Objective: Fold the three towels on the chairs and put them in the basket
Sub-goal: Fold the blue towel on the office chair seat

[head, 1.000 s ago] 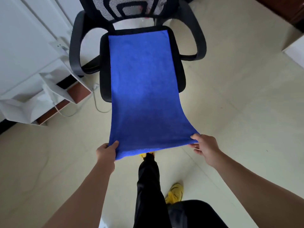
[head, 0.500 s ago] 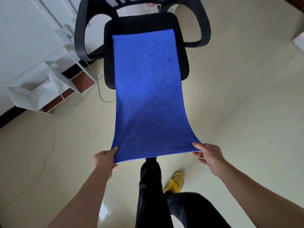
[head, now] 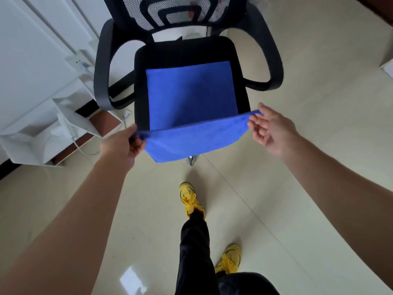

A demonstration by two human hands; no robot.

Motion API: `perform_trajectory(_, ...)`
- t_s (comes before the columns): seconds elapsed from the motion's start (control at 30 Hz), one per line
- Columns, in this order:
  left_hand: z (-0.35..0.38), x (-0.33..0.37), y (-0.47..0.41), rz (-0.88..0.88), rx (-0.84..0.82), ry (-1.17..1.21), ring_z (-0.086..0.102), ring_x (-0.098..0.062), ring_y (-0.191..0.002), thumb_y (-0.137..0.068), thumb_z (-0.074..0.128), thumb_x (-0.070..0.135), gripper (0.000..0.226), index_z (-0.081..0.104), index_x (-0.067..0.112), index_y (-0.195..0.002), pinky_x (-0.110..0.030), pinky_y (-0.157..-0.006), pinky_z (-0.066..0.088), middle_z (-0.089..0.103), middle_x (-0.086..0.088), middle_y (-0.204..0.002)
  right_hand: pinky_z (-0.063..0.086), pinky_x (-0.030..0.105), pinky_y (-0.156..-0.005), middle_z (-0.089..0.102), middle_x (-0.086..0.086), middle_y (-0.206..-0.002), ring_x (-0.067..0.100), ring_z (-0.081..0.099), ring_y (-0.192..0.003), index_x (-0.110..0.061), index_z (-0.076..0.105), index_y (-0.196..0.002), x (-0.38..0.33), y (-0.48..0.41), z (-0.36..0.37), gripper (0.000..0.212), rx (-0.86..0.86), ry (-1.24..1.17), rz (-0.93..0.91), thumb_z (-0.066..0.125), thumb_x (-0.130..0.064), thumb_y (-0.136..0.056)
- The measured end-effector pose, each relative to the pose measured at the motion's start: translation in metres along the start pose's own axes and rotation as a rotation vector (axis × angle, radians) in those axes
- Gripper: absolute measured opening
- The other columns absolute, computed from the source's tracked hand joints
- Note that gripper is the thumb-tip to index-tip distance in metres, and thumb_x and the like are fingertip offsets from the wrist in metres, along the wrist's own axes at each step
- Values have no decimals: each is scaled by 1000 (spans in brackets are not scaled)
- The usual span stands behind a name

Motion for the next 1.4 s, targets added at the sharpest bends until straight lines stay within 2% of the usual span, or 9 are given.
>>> perform_trajectory(0.17, 52, 70, -67, 109, -117, 15, 58, -9, -44, -87, 63, 4, 12, 60, 8, -77, -24, -58, 56, 61, -1, -52, 47, 19, -56, 73, -3, -84, 9, 70, -71, -13, 64, -92, -55, -51, 53, 25, -24, -82, 2, 66, -38, -90)
perform_trajectory(0.33, 90, 103, -121, 327, -78, -472, 41, -20, -63, -57, 59, -11, 30, 66, 18, -61, -32, -64, 37, 47, -8, -70, 44, 18, -56, 75, -3, -80, 8, 68, -65, -13, 64, -92, -87, -104, 92, 23, -33, -185, 79, 57, -35, -96)
perform_trajectory(0.43, 108, 109, -147, 394, -33, -666, 50, -19, -60, -73, 59, 0, 23, 75, 14, -83, -29, -62, 44, 57, -5, -63, 43, 17, -53, 75, -3, -78, 7, 67, -61, -14, 63, -91, -95, -136, 103, 24, -27, -204, 115, 52, -33, -99)
perform_trajectory(0.57, 130, 115, -178, 433, 14, -804, 52, -14, -55, -79, 63, 14, 15, 73, 24, -84, -18, -48, 42, 61, 1, -68, 42, 16, -50, 74, -2, -74, 7, 67, -59, -14, 62, -90, -99, -177, 116, 24, -2, -182, 157, 49, -32, -100)
perform_trajectory(0.77, 158, 114, -244, 309, -2, -728, 51, -21, -72, -78, 60, 16, 15, 65, 23, -66, -35, -64, 43, 57, -9, -77, 49, 17, -52, 72, 1, -75, 10, 70, -62, -10, 63, -99, -104, -243, 129, 24, -11, -212, 235, 47, -28, -101)
perform_trajectory(1.07, 177, 90, -320, 74, 119, -716, 63, -29, -85, -76, 72, 11, 19, 54, 17, -77, -48, -78, 54, 61, -17, -93, 57, 23, -54, 71, 12, -97, 22, 71, -84, -3, 61, -98, -99, -322, 147, 27, 56, -160, 319, 53, -29, -99)
perform_trajectory(1.2, 172, 89, -341, 68, 161, -671, 67, -31, -84, -68, 76, 26, 23, 59, 18, -82, -45, -72, 56, 67, -14, -96, 59, 26, -63, 71, 11, -101, 22, 73, -84, -6, 62, -110, -108, -336, 148, 26, 65, -200, 261, 55, -28, -97)
perform_trajectory(1.27, 172, 91, -340, 120, 222, -690, 67, -30, -74, -60, 75, 38, 26, 60, 20, -72, -45, -74, 57, 67, -11, -83, 59, 26, -65, 71, 8, -104, 18, 72, -88, -10, 62, -114, -117, -336, 149, 26, 90, -195, 196, 54, -27, -97)
perform_trajectory(1.4, 172, 79, -284, 341, 357, -924, 59, -24, -70, -76, 70, 34, 20, 69, 17, -86, -32, -68, 48, 64, -4, -77, 56, 22, -61, 72, 1, -93, 12, 71, -78, -15, 67, -101, -113, -312, 146, 14, 222, 41, 82, 58, -22, -93)
Point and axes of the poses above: each hand's wrist, its own y-axis away from the middle knuckle, its own z-axis out of the palm, x = y × z, the point moved 1 cm from there along -y, towards the middle knuckle
